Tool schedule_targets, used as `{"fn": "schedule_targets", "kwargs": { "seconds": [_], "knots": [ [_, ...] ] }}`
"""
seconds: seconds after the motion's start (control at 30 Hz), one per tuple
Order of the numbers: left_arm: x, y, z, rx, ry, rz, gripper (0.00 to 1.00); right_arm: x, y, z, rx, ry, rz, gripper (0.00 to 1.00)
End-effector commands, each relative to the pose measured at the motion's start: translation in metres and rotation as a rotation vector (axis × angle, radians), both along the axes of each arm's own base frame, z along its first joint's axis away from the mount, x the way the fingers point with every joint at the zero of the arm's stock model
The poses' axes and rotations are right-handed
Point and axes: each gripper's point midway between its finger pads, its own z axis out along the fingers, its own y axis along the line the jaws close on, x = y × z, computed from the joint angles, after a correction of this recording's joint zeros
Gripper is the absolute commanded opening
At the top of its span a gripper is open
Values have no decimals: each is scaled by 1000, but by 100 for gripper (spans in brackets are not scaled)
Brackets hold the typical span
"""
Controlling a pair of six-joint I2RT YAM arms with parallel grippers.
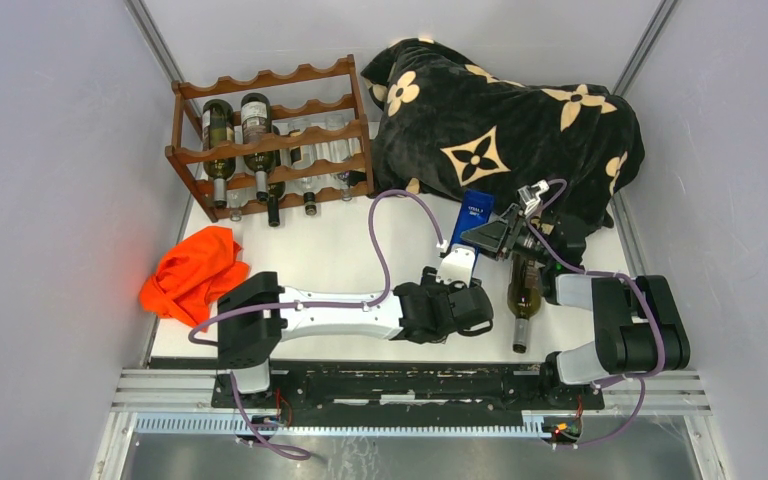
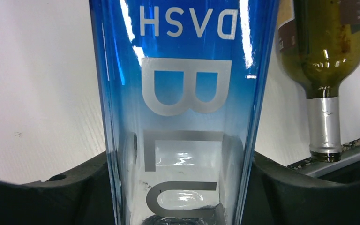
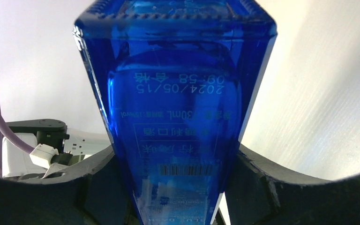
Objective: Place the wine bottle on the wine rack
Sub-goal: Pick up the wine bottle from the center of the board.
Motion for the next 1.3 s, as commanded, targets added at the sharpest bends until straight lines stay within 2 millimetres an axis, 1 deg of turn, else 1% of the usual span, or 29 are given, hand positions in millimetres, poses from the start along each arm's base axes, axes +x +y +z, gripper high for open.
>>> {"fn": "schedule_targets", "kwargs": {
  "seconds": [0.0, 0.13, 0.17, 0.2, 0.33, 0.4, 0.43, 0.47, 0.5, 0.53, 0.57, 0.7, 0.8, 0.93, 1.07, 1.13, 1.2, 1.23, 1.27],
  "knots": [
    [17, 9, 24, 3, -84, 60, 2, 2, -1, 29, -12, -164, 16, 49],
    [16, 17, 37, -33, -123, 2, 2, -6, 1, 38, -45, -303, 90, 85],
    [17, 18, 44, -70, -139, -3, 2, -9, 2, 38, -61, -338, 118, 96],
    [17, 21, 50, -95, -153, -14, 2, -10, 3, 39, -79, -376, 144, 98],
    [14, 36, 77, -209, -215, -62, 2, -14, 2, 34, -156, -483, 252, 98],
    [13, 47, 84, -238, -241, -79, 2, -16, 1, 30, -200, -518, 279, 98],
    [14, 53, 86, -242, -251, -83, 2, -13, 0, 30, -230, -546, 288, 98],
    [15, 59, 86, -239, -258, -88, 2, -13, -1, 25, -269, -564, 301, 98],
    [16, 65, 86, -236, -262, -91, 2, -9, -3, 26, -316, -635, 317, 98],
    [17, 70, 86, -237, -264, -94, 2, -12, -5, 25, -341, -645, 342, 98],
    [16, 73, 86, -239, -261, -105, 2, -11, -6, 28, -374, -716, 361, 98],
    [18, 84, 91, -253, -271, -117, 2, -22, -8, 38, -399, -823, 426, 98],
    [19, 92, 93, -249, -274, -118, 2, -25, -10, 42, -438, -896, 440, 98],
    [21, 101, 95, -239, -275, -135, 2, -20, -16, 40, -546, -966, 423, 98],
    [22, 110, 96, -215, -264, -153, 2, -3, -26, 38, -686, -995, 316, 98],
    [24, 118, 95, -201, -257, -144, 2, 4, -31, 45, -745, -1032, 244, 98],
    [25, 125, 95, -197, -250, -141, 2, 8, -34, 57, -779, -1102, 182, 98],
    [25, 127, 95, -198, -249, -145, 2, 7, -32, 66, -770, -1166, 167, 98],
    [24, 128, 96, -205, -250, -153, 2, -1, -27, 70, -727, -1211, 182, 98]
  ]
}}
